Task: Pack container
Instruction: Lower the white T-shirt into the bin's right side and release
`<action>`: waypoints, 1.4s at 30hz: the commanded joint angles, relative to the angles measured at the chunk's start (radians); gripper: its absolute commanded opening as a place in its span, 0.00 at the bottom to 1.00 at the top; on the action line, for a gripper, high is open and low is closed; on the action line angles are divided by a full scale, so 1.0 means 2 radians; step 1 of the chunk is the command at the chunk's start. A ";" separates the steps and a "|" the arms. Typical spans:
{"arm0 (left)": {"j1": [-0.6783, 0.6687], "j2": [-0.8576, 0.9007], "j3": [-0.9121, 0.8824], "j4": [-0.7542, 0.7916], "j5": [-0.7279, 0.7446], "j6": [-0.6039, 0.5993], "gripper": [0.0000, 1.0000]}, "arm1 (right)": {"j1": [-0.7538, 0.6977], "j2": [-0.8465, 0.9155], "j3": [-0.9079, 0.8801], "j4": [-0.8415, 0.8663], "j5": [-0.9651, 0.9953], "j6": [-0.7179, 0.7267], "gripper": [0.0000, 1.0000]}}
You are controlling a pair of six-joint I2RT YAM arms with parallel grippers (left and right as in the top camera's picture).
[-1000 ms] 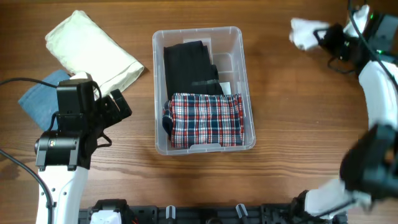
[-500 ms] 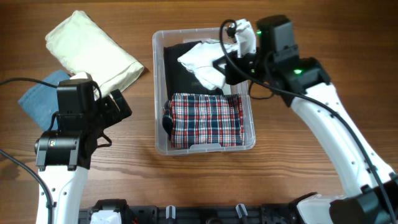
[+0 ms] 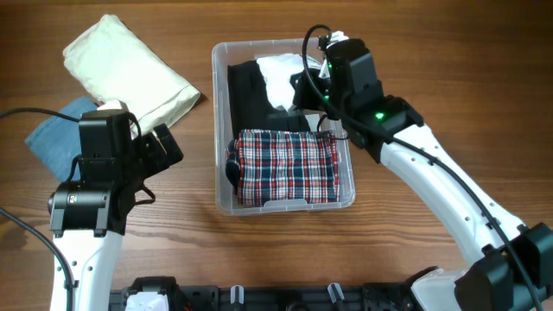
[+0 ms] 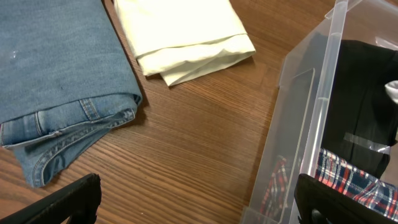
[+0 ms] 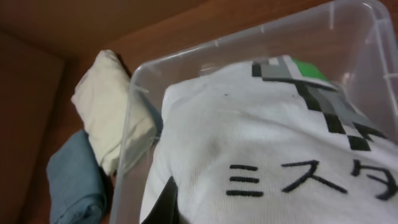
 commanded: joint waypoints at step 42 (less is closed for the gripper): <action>0.004 0.001 0.009 -0.008 -0.006 0.006 1.00 | 0.034 0.163 0.108 -0.240 0.172 -0.193 0.14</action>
